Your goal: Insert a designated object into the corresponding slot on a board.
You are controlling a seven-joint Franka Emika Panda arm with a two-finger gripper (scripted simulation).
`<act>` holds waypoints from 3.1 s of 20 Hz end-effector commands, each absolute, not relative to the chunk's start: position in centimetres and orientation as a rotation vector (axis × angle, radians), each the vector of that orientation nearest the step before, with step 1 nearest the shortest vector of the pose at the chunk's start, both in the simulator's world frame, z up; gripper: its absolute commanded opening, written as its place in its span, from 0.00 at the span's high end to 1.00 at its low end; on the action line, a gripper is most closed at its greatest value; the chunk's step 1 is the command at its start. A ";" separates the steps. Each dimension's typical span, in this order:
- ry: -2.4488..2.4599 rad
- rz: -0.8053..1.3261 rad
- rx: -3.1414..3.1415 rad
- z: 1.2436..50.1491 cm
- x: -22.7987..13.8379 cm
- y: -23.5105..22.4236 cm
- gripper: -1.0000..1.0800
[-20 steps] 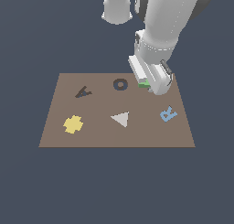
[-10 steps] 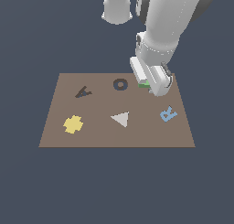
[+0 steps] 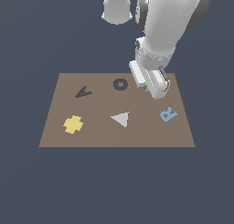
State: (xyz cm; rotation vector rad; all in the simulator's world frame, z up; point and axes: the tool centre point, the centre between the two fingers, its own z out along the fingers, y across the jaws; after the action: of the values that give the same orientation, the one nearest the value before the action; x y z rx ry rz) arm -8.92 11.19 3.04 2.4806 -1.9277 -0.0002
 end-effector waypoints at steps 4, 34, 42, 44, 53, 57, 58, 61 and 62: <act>-1.928 0.000 2.481 3.0 -8.9 11.2 1.00; -1.759 0.000 2.603 3.6 -9.1 3.4 1.00; -1.600 0.000 2.704 3.8 -8.2 -3.8 1.00; -1.562 0.000 2.727 3.8 -7.9 -5.4 1.00; -1.427 0.000 2.800 4.0 -6.2 -11.0 1.00; -1.389 -0.001 2.819 4.0 -5.5 -12.5 1.00; -1.382 -0.001 2.823 4.0 -5.4 -12.8 1.00; -1.368 -0.001 2.830 4.0 -5.1 -13.3 1.00; -1.365 -0.001 2.831 4.0 -5.1 -13.4 1.00</act>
State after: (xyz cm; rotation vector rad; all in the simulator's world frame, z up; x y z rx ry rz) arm -5.23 -13.24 4.02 2.8267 -1.3735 -0.0005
